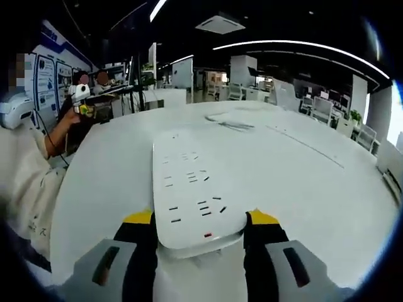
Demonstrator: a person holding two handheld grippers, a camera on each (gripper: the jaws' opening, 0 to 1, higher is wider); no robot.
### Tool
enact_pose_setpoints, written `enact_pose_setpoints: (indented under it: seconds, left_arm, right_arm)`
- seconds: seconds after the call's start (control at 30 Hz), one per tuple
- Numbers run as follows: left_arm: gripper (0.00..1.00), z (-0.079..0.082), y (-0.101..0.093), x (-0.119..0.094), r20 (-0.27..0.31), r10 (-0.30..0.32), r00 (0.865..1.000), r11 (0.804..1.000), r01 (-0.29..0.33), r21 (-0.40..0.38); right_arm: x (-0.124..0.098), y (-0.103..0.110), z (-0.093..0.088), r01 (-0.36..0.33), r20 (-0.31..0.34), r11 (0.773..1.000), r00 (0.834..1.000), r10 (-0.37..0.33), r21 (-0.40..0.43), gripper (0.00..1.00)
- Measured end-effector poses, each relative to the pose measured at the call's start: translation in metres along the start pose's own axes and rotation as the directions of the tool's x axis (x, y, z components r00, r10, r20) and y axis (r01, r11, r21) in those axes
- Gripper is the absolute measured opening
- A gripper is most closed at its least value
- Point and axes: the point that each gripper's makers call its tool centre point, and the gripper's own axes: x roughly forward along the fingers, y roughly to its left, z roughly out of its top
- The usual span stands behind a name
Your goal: Pick up the power strip scattered on the table, fix it on the side mounting bracket of the table, and press the switch
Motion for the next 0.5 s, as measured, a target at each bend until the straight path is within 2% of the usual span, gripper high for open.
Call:
enact_pose_setpoints:
  seconds: [0.33,0.5]
  left_arm:
    - [0.86,-0.002,0.002,-0.004,0.01,0.004,1.0,1.0,-0.003,-0.016]
    - [0.86,0.0,0.002,-0.006,0.023,0.001,1.0,1.0,0.0,-0.026]
  right_arm:
    - [0.0,0.007,0.0,0.029,-0.022,0.998,0.999,-0.028,0.047,0.49]
    - [0.0,0.01,0.0,0.04,-0.032,0.994,0.999,-0.037,0.103,0.49]
